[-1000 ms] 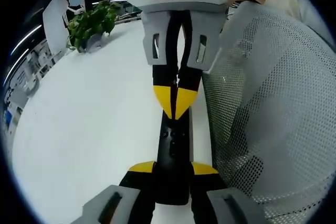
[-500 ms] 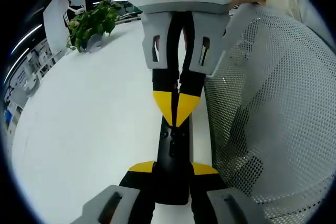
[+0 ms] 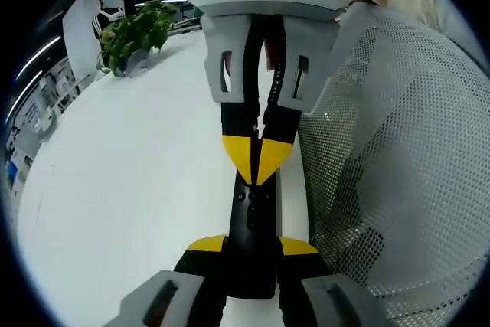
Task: Press the specified remote control buttons in sequence, fully releasing each button before pressing the next.
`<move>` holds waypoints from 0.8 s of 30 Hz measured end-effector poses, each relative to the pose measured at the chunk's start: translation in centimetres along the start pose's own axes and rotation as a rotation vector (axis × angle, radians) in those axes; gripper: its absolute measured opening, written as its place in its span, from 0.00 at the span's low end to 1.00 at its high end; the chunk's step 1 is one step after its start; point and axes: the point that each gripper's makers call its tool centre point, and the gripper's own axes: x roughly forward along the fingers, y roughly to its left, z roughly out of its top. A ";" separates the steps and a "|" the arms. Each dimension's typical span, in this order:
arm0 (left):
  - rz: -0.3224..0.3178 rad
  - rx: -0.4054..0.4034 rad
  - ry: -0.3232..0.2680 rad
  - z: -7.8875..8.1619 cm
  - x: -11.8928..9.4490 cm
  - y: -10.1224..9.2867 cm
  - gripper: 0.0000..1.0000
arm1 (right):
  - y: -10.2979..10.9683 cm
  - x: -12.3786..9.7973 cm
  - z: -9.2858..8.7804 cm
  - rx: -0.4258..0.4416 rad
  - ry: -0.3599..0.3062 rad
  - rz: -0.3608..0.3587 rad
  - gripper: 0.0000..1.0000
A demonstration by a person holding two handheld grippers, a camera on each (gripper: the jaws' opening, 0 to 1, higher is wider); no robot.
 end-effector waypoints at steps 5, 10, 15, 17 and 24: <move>0.000 0.000 0.001 0.0 0.0 0.0 0.24 | 0.0 -0.1 -0.1 0.019 -0.018 -0.001 0.00; 0.000 -0.001 0.000 0.0 0.0 0.0 0.24 | 0.0 -0.2 -0.1 0.050 -0.041 0.016 0.00; -0.001 -0.003 -0.002 0.0 0.0 0.0 0.24 | 0.0 -0.4 -0.2 0.094 -0.073 0.033 0.00; -0.002 -0.008 -0.005 0.1 0.0 0.0 0.24 | 0.1 -0.4 -0.2 0.091 -0.080 0.033 0.00; -0.003 -0.008 -0.006 0.1 0.0 0.1 0.24 | -0.1 -0.6 -0.9 0.106 -0.085 0.028 0.02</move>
